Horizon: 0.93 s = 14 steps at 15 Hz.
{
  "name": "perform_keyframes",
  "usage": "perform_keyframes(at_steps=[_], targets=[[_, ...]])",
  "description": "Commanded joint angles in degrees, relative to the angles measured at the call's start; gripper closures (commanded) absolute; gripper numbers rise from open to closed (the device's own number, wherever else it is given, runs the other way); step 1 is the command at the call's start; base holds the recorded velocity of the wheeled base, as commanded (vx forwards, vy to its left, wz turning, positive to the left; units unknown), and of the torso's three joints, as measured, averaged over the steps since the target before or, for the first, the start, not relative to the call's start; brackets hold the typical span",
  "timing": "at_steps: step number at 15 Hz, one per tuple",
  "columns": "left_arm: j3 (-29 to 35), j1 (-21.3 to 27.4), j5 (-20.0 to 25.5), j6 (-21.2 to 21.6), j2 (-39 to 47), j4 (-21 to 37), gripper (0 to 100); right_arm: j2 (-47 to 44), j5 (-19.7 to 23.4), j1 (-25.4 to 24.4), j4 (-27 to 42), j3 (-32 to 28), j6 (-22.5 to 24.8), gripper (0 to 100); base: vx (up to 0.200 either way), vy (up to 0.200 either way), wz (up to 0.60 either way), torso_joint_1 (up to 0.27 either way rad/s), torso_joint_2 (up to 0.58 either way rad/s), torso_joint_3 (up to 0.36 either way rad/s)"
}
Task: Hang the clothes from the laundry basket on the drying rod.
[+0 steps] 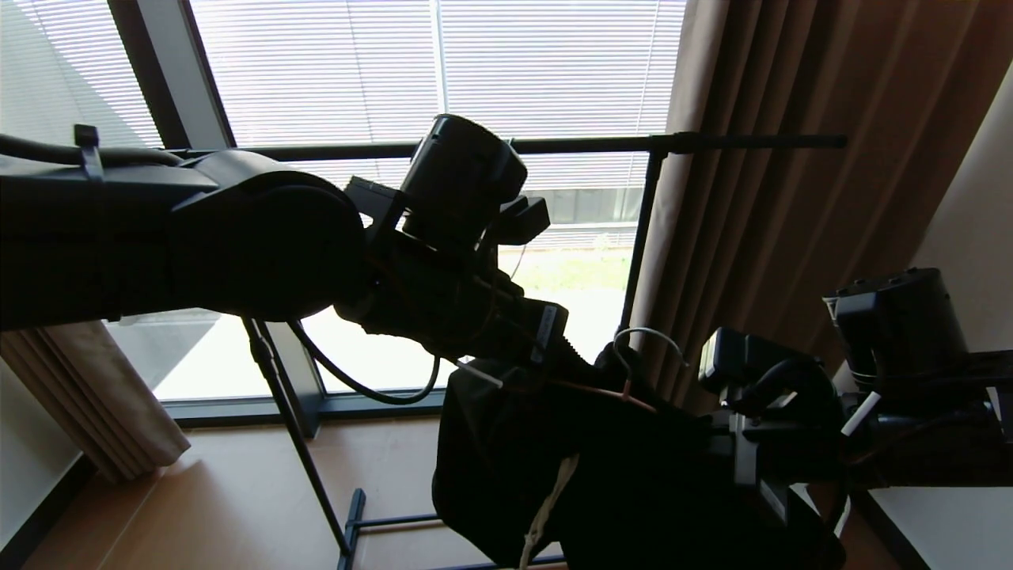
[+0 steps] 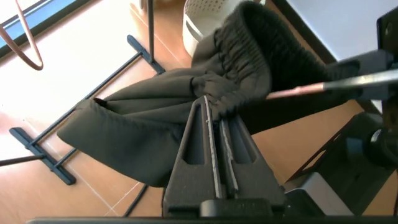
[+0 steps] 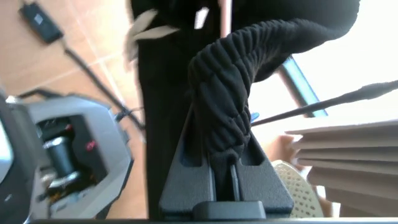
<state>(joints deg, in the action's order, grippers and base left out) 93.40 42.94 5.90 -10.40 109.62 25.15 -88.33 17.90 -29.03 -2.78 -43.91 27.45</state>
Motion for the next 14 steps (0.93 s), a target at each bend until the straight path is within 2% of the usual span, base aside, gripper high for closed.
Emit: perform_keyframes(at_steps=[1, 2, 3, 5, 7, 10, 11, 14], targets=[[-1.8, 0.0, 0.0, 0.6, -2.2, 0.0, 100, -0.3, 0.0, 0.5, -0.6, 0.1, -1.2, 100, 0.000, 0.000, 0.00, 0.000, 0.00, 0.000], [-2.3, 0.0, 0.0, 1.7, -2.5, 0.0, 100, -0.3, 0.1, 0.4, -2.2, 0.1, -5.1, 100, 0.000, 0.000, 0.00, 0.000, 0.00, 0.000], [-2.6, 0.0, 0.0, 1.8, -2.5, 0.0, 100, -0.4, 0.6, 0.4, -3.5, 0.1, -6.4, 100, 0.000, 0.000, 0.00, 0.000, 0.00, 0.000], [-3.1, 0.1, 0.0, 2.5, -2.5, 0.0, 100, -0.4, 2.8, 0.4, -5.5, 0.8, -7.4, 100, 0.000, 0.000, 0.00, 0.000, 0.00, 0.000], [-3.4, 0.2, 0.0, 3.0, -2.8, 0.0, 100, -0.6, 2.8, 0.4, -6.9, 0.9, -8.2, 100, 0.000, 0.000, 0.00, 0.000, 0.00, 0.000], [-4.5, 0.4, 0.2, 3.3, -3.7, -0.3, 100, -1.4, 4.1, 0.4, -11.6, 1.3, -13.5, 100, 0.000, 0.000, 0.00, 0.000, 0.00, 0.000], [-4.8, 0.6, 0.2, 4.1, -4.1, -0.3, 100, -1.4, 5.7, 0.4, -14.1, 2.3, -15.3, 100, 0.000, 0.000, 0.00, 0.000, 0.00, 0.000], [-6.4, 0.6, 0.3, 5.8, -5.2, -0.5, 100, -2.5, 6.7, 0.4, -18.9, 3.4, -16.9, 100, 0.000, 0.000, 0.00, 0.000, 0.00, 0.000]])
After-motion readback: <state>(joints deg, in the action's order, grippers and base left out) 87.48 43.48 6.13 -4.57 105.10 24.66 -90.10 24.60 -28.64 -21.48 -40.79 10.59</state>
